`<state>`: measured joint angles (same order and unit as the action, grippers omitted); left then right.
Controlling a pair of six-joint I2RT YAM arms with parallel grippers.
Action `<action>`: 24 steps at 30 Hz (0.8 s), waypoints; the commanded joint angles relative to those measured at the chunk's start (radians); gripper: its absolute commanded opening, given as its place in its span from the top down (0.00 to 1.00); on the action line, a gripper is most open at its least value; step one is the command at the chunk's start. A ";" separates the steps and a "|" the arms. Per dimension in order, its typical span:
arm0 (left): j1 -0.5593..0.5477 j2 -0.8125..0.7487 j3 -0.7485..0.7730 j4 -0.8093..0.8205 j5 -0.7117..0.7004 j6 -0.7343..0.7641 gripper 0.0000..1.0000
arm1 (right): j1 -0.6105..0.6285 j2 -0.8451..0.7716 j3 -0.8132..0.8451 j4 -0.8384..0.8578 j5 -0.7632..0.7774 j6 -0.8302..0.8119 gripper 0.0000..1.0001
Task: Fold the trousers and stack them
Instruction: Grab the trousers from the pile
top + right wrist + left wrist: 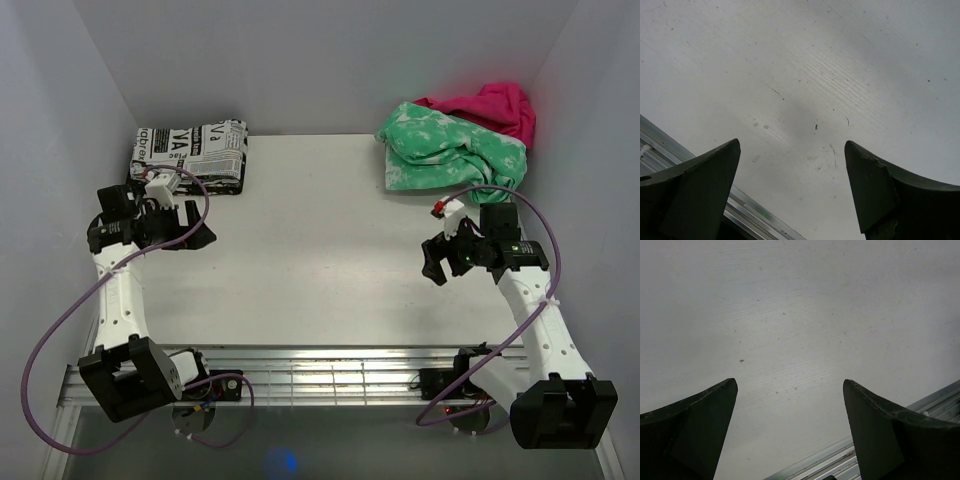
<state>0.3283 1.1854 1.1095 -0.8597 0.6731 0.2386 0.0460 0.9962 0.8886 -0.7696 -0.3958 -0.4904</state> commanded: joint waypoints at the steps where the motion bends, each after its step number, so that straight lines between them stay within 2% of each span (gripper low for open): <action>1: 0.005 -0.040 -0.026 0.024 0.077 -0.012 0.02 | -0.003 0.019 0.055 0.012 -0.003 -0.027 0.10; 7: 0.003 -0.017 -0.017 0.036 0.149 -0.028 0.02 | -0.003 0.148 0.251 0.134 0.060 0.022 0.10; 8: 0.005 0.006 -0.004 0.036 0.164 -0.031 0.02 | -0.001 0.174 0.333 0.168 0.063 0.023 0.10; 10: 0.003 0.029 0.012 0.031 0.177 -0.047 0.02 | -0.003 0.296 0.438 0.181 0.067 0.018 0.10; 11: 0.005 0.049 0.025 0.025 0.196 -0.050 0.02 | -0.001 0.393 0.549 0.173 0.071 0.010 0.10; 19: 0.005 0.077 0.027 0.048 0.260 -0.079 0.02 | 0.052 0.766 0.967 0.202 0.173 0.015 0.10; 24: 0.005 0.077 -0.013 0.056 0.273 -0.068 0.02 | 0.142 0.919 1.073 0.260 0.285 -0.037 0.10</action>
<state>0.3298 1.2758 1.1080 -0.8253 0.8921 0.1646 0.1265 1.8721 1.8915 -0.5556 -0.1928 -0.4881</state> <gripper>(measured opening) 0.976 0.900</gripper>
